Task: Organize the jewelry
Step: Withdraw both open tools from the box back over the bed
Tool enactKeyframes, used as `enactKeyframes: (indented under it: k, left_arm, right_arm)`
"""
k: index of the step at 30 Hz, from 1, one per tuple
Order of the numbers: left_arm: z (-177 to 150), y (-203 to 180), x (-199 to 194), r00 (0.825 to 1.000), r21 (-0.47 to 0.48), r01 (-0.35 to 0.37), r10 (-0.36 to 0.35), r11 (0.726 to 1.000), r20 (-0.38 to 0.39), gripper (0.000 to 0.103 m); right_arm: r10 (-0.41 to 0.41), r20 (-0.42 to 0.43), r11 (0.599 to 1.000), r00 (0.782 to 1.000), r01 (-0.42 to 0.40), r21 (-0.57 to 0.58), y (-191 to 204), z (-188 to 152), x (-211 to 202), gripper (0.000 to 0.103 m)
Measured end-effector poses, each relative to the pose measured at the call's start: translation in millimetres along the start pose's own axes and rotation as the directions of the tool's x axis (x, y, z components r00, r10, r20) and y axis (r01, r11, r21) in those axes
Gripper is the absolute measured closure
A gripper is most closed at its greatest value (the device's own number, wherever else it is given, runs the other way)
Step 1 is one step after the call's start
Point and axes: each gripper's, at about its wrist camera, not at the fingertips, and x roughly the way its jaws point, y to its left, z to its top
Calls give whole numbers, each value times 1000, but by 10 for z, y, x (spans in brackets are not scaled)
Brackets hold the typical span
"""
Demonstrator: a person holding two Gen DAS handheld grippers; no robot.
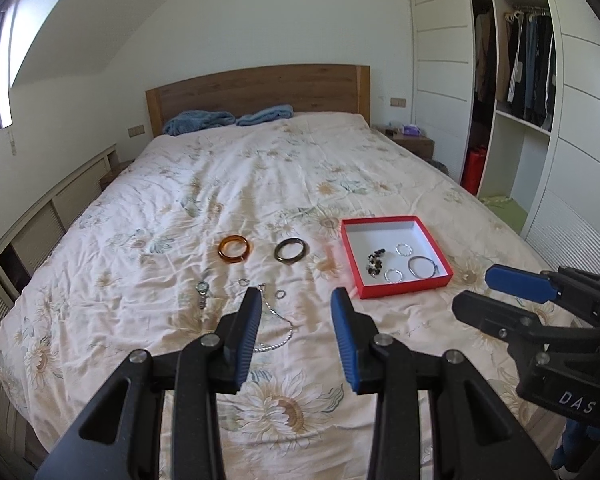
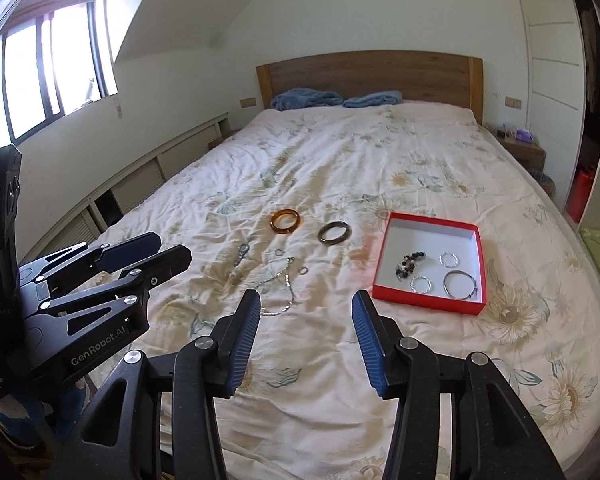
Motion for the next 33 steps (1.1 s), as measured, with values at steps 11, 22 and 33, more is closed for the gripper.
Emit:
enactKeyframes:
  k: [11, 22, 33]
  left_arm:
    - [-85, 126, -398, 996, -24, -36, 38, 999, 77, 59]
    - [-150, 110, -600, 991, -18, -69, 70, 997, 114, 58]
    - [-174, 184, -518, 992, -31, -83, 86, 996, 96, 57]
  right_arm:
    - [-1, 62, 998, 998, 4, -55, 263, -29, -314, 48]
    - [13, 83, 997, 996, -7, -71, 333, -83, -430, 47]
    - [8, 51, 998, 999, -4, -70, 360, -77, -307, 47]
